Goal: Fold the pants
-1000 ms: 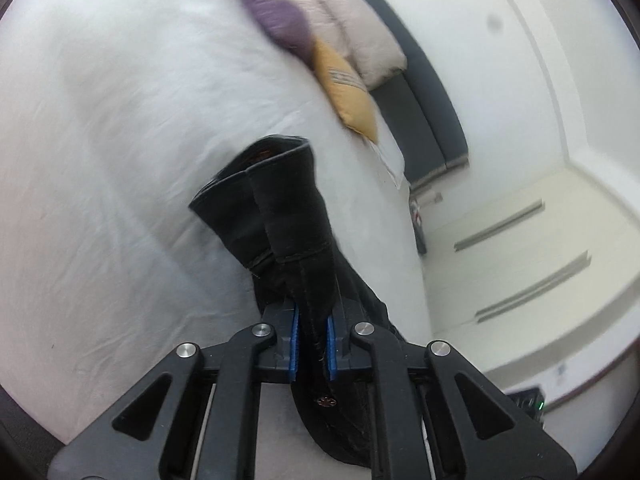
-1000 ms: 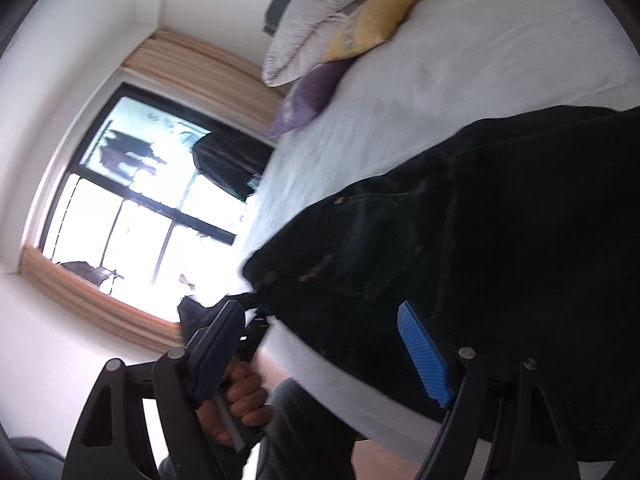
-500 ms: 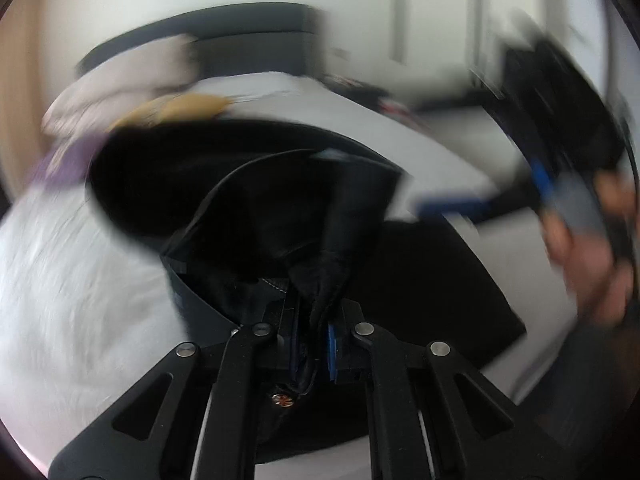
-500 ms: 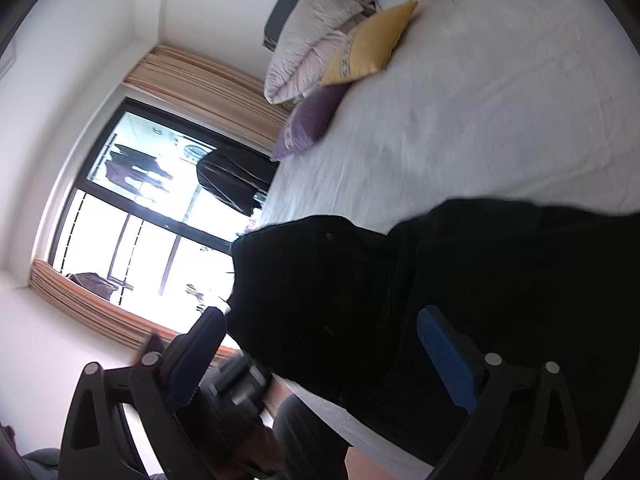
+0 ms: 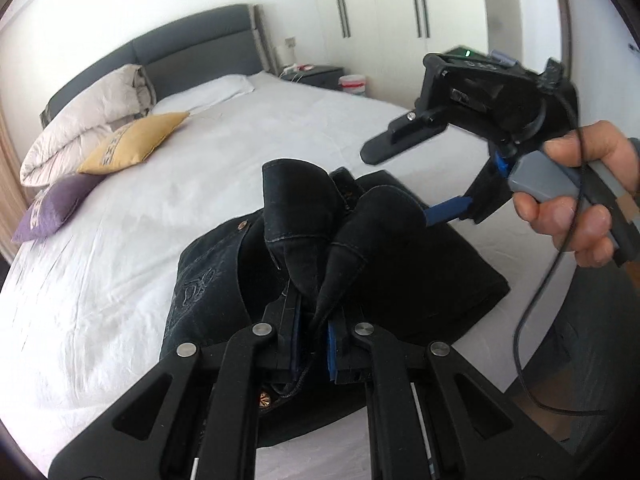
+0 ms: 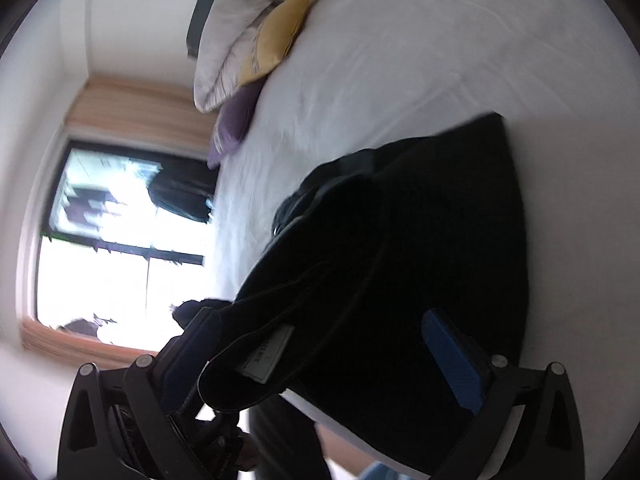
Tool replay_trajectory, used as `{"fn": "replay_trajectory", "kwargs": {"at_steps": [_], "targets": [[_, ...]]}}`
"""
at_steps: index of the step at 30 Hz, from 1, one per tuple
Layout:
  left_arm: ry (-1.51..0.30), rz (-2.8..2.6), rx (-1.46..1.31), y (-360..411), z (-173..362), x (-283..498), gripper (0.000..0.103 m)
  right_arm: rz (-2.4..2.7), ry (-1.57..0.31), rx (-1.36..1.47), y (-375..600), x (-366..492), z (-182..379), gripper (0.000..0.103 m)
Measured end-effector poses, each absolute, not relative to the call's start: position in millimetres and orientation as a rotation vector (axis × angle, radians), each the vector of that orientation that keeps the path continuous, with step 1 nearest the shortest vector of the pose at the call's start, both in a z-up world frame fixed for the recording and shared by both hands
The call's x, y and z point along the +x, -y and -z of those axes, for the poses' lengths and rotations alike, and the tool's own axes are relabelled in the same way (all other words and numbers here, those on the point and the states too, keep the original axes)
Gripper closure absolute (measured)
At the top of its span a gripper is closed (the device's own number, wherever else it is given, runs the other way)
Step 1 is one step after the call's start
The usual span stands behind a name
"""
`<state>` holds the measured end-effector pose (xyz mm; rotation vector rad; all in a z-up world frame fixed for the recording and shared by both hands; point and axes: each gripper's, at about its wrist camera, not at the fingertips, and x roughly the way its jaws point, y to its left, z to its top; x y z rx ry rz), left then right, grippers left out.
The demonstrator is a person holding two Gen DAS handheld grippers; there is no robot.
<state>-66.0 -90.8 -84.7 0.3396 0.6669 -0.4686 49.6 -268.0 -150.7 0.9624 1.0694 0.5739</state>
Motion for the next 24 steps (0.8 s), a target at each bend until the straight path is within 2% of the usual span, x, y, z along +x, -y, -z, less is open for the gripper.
{"fn": "replay_trajectory", "kwargs": {"at_steps": [10,13,15,16,17,18,20,24], "targets": [[-0.536,0.480,0.582,118.5,106.6,-126.0,0.095,-0.672,-1.107,1.162,245.2,83.2,175.8,0.000],[-0.503,0.482,0.650,127.3,116.4,-135.8,0.095,-0.658,-1.114,1.062,237.9,90.5,165.7,0.007],[-0.491,0.486,0.671,130.0,118.6,-137.2,0.094,-0.656,-1.111,0.982,234.5,89.5,158.0,0.021],[-0.488,0.486,0.675,131.3,120.2,-138.3,0.094,-0.647,-1.110,0.956,234.5,89.2,156.3,0.025],[-0.487,0.488,0.677,132.7,122.1,-139.4,0.094,-0.634,-1.107,0.932,236.4,87.6,154.9,0.036],[-0.487,0.490,0.678,134.2,123.4,-140.6,0.094,-0.616,-1.104,0.906,239.6,85.2,154.4,0.055],[-0.484,0.493,0.676,136.0,123.4,-142.9,0.090,-0.575,-1.090,0.868,246.8,82.3,153.0,0.075],[-0.483,0.512,0.703,147.7,125.3,-146.2,0.090,-0.550,-1.065,0.797,247.5,79.1,146.3,0.084]]}}
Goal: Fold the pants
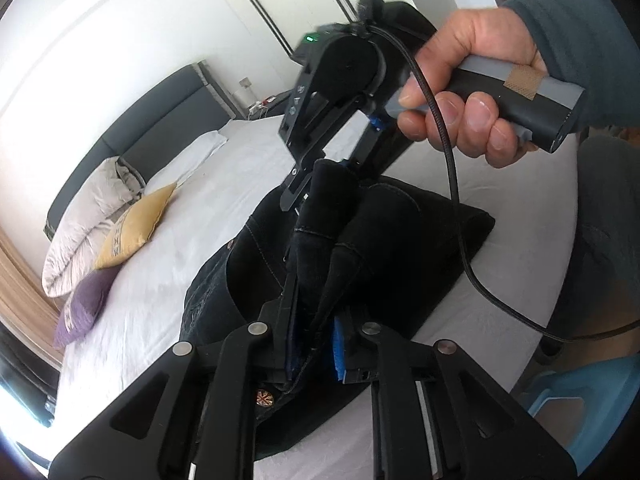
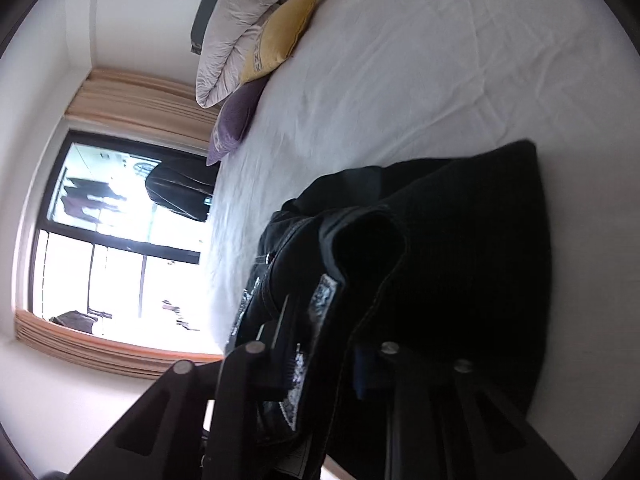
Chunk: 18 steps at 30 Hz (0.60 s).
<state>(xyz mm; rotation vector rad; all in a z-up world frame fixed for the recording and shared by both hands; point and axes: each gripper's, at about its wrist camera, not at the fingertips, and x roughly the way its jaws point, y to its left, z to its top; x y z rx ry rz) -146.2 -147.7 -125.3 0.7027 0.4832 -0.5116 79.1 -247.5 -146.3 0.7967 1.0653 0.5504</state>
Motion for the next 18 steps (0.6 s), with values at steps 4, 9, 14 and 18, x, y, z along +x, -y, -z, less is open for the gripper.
{"fn": "replay_trajectory", "kwargs": {"at_steps": [4,9,14,18], "targets": [[-0.472,0.536,0.706,160.2,119.7,-147.4,0.090,-0.537,-1.003,0.752,256.5,75.7,128.9,0.086],[-0.441,0.585,0.731,187.2,120.1,-145.4,0.087,-0.503,-0.978,0.750,281.5,81.5,127.4,0.086],[-0.507,0.627,0.769,211.8,143.5,-145.1,0.087,-0.482,-1.053,0.804,300.9,86.3,170.2,0.086],[-0.558,0.652,0.800,216.4,160.9,-153.8,0.082,-0.483,-1.077,0.850,309.4,82.3,197.0,0.081]]}}
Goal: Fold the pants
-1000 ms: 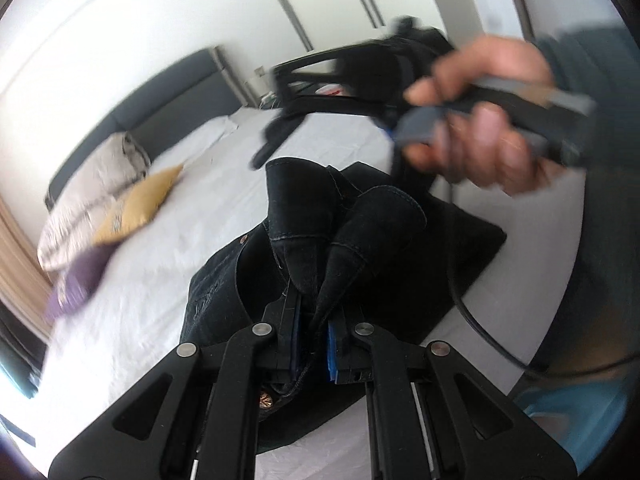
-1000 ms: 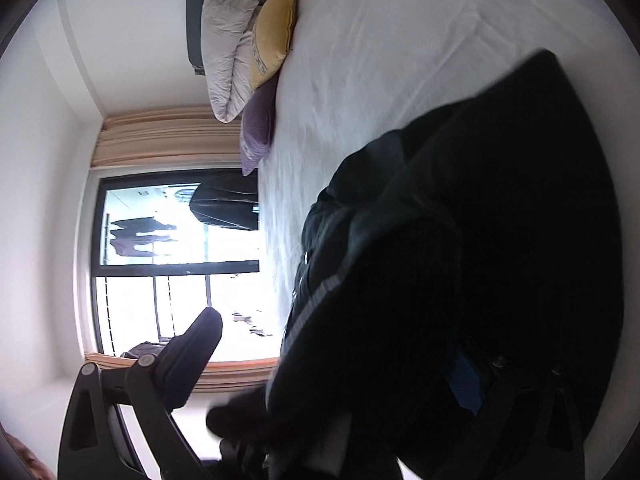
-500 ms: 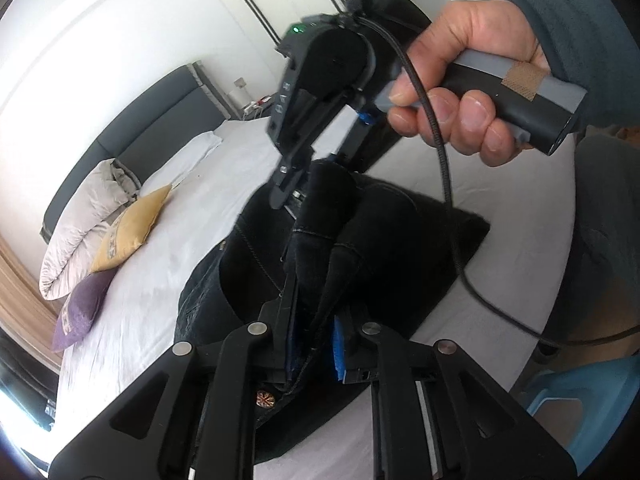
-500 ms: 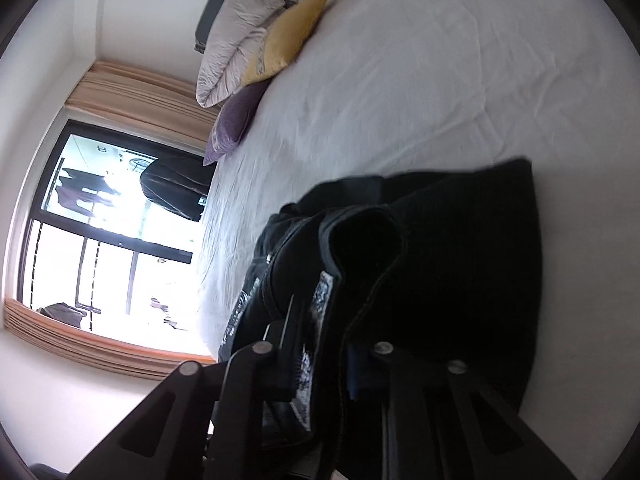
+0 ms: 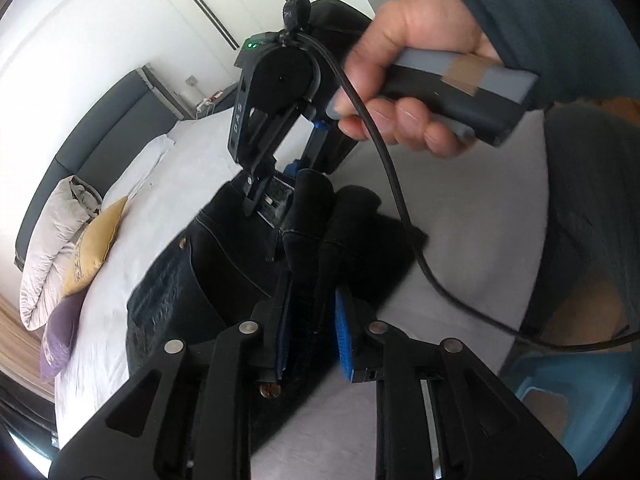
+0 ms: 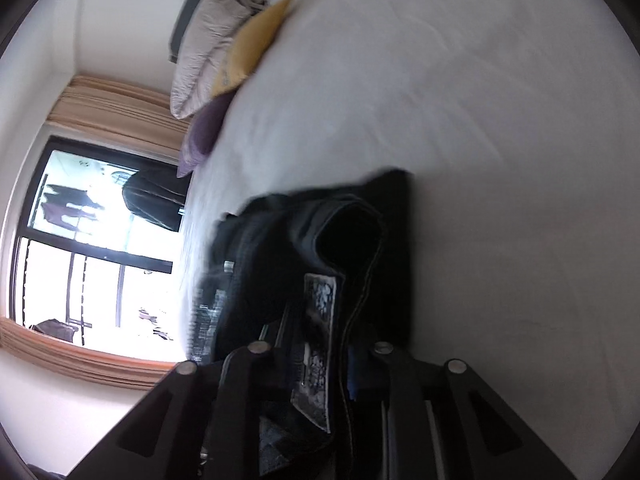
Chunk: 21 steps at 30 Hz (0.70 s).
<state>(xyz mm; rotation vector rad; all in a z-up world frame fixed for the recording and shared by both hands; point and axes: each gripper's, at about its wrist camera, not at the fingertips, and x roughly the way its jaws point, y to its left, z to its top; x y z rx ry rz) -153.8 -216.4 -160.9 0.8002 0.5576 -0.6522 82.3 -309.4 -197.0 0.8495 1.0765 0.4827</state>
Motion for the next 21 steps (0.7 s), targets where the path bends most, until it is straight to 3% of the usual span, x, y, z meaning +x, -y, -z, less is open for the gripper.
{"fn": "replay_trajectory", "kwargs": {"at_steps": [1,2,4,8,15,20,21], "targets": [[-0.560,0.666,0.792,215.3,159.7,-156.7,0.073,-0.486,-1.070,0.857,311.3,80.0,196.2,0.078],[-0.566,0.694,0.766,211.3,154.6,-161.3,0.052,-0.483,-1.063,0.847,313.0,77.8,192.5,0.072],[-0.557,0.733,0.729,204.4,144.5,-171.1,0.026,-0.460,-1.045,0.810,318.6,73.4,181.4,0.060],[-0.517,0.808,0.675,185.8,118.1,-195.2,0.026,-0.360,-1.027,0.733,329.3,57.9,157.1,0.043],[-0.536,0.709,0.374,133.6,64.2,-139.6,0.026,-0.642,-0.863,0.802,301.0,17.8,103.0,0.043],[-0.666,0.650,0.164,100.7,80.7,-76.5,0.026,-0.683,-0.975,0.812,265.9,3.8,149.3,0.043],[-0.719,0.652,0.120,95.8,93.2,-66.9,0.026,-0.633,-1.024,0.808,265.7,-0.1,168.9,0.048]]}}
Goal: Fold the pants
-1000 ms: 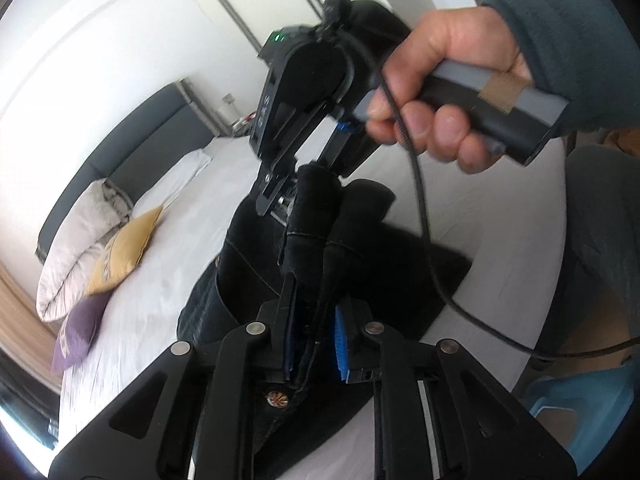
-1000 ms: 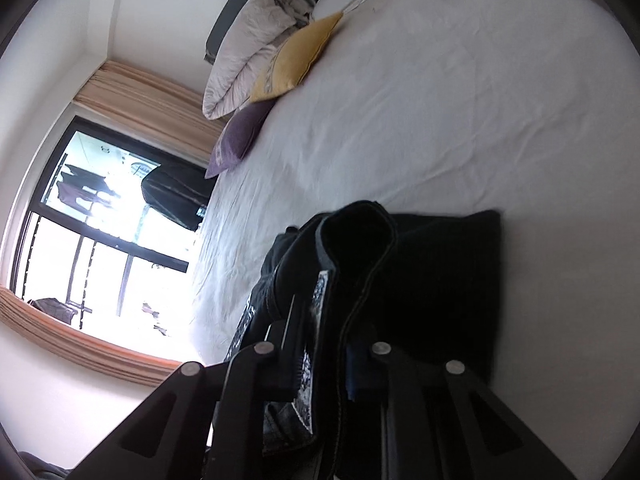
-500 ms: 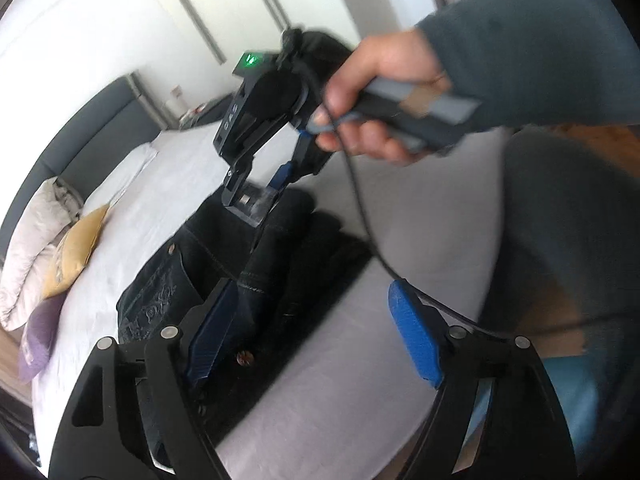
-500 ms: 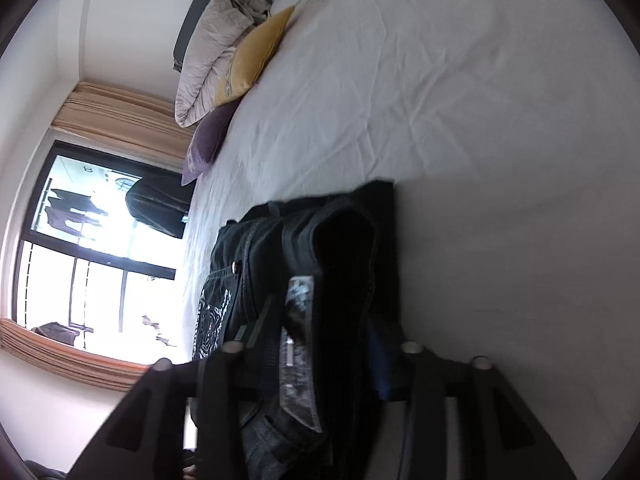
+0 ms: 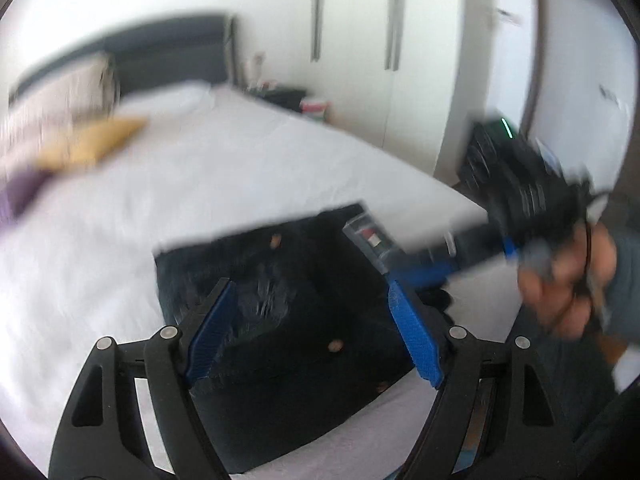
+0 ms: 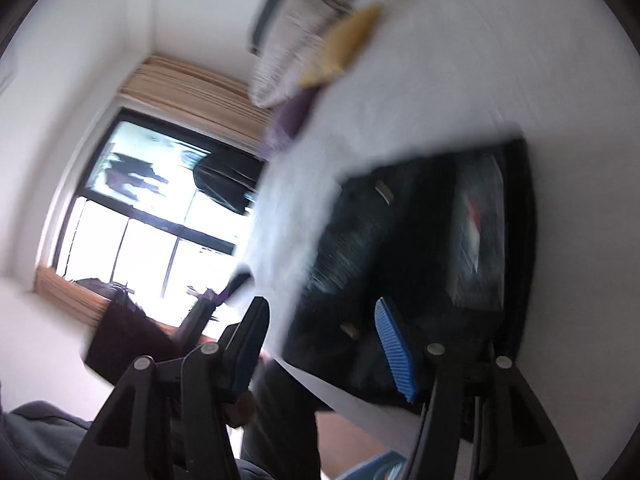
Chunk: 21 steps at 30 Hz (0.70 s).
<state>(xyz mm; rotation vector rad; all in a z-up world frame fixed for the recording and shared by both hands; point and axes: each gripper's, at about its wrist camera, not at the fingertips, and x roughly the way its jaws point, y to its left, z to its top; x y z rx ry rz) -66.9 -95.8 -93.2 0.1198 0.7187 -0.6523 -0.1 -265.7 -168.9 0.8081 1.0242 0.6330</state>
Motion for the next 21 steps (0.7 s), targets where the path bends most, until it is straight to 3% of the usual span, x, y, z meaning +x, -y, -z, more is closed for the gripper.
{"fn": "replay_trajectory", "kwargs": {"at_steps": [1,2,5,9,12,15,18,21], "targets": [[-0.772,0.649,0.099,90.8,106.3,-59.7,0.026,-0.606,-1.038,0.795,267.5,-6.3,186.0,0.056],[-0.832,0.625,0.093,87.4,123.0,-54.9,0.026,-0.601,-1.014,0.792,273.2,-12.5,191.4,0.072],[-0.881,0.618,0.087,75.2,148.4,-59.8,0.026,-0.589,-0.969,0.847,292.8,-26.6,191.0,0.076],[-0.842,0.641,0.056,60.5,130.5,-75.8,0.026,-0.592,-0.937,0.829,302.3,-30.0,163.0,0.053],[-0.765,0.645,0.035,55.7,104.1,-82.0,0.026,-0.685,-0.838,0.848,295.3,-24.3,133.1,0.045],[-0.805,0.625,0.024,49.7,109.9,-69.6,0.026,-0.759,-0.842,0.836,278.2,-19.2,132.5,0.034],[-0.887,0.614,0.029,49.7,143.5,-59.2,0.026,-0.731,-0.964,0.797,264.9,-15.7,164.9,0.030],[-0.865,0.609,0.048,46.0,146.4,-67.0,0.026,-0.720,-0.951,0.854,280.0,-26.6,188.4,0.039]]}}
